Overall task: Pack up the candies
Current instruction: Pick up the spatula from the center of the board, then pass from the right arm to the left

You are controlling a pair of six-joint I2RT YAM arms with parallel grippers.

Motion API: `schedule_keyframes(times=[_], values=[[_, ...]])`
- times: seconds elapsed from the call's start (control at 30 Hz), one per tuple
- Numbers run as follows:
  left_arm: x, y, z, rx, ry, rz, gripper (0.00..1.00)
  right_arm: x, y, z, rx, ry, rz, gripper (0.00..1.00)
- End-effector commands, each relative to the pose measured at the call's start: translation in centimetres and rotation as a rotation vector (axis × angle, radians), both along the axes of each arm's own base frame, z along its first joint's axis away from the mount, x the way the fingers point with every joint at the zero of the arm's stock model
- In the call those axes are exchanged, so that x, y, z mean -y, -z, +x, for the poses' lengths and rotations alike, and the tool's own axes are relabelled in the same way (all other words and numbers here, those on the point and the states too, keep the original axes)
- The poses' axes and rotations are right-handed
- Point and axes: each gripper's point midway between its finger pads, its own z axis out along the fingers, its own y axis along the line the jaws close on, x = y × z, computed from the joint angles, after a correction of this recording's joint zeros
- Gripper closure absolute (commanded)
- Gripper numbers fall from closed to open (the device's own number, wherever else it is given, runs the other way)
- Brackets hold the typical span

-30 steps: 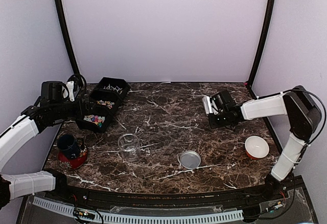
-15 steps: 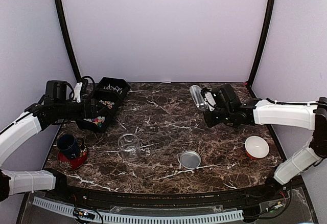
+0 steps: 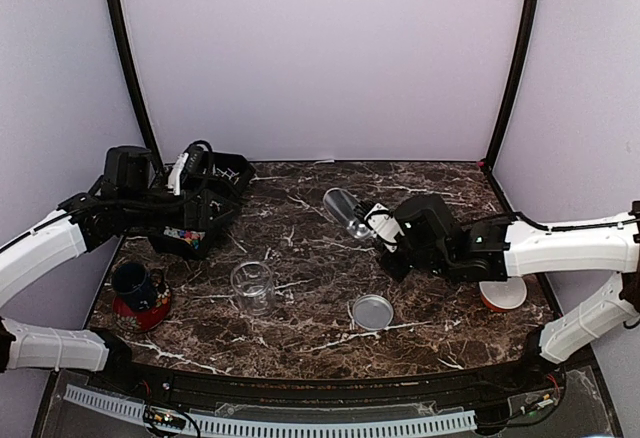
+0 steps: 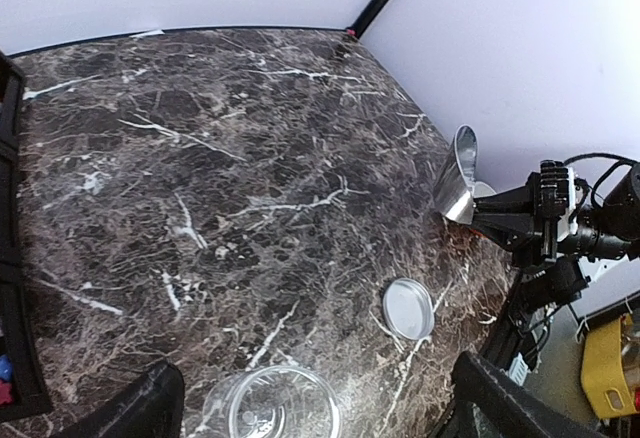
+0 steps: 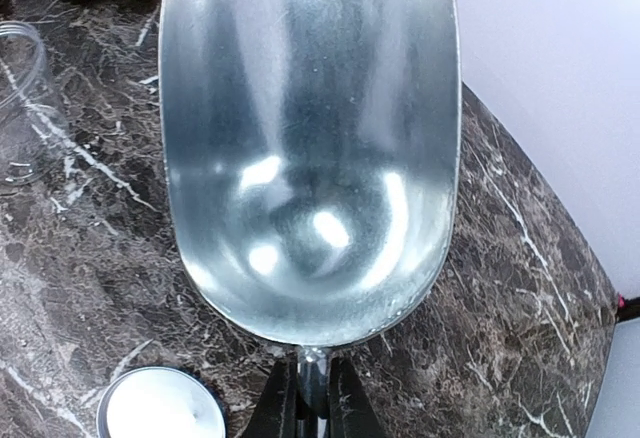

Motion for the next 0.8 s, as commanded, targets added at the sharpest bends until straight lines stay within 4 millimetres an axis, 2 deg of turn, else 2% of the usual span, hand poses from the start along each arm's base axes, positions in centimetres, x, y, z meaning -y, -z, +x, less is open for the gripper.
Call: schedule_keyframes(times=[0.0, 0.2, 0.43, 0.6, 0.77], values=[[3.3, -1.6, -0.9, 0.012, 0.093, -0.055, 0.07, -2.2, -2.9, -1.1, 0.177, -0.078, -0.023, 1.00], [6.8, -1.2, -2.1, -0.009, 0.184, -0.066, 0.10, -4.3, -3.0, -3.1, 0.254, -0.156, -0.112, 1.00], [10.5, -0.8, -3.5, -0.023, 0.280, -0.052, 0.13, -5.5, -2.3, -4.4, 0.300, -0.186, -0.198, 1.00], [12.7, 0.2, -4.1, -0.050, 0.336, -0.036, 0.23, -6.1, -2.2, -5.0, 0.323, -0.196, -0.209, 1.00], [13.7, 1.4, -4.4, -0.072, 0.360, -0.030, 0.32, -6.3, -2.4, -5.5, 0.342, -0.203, -0.208, 1.00]])
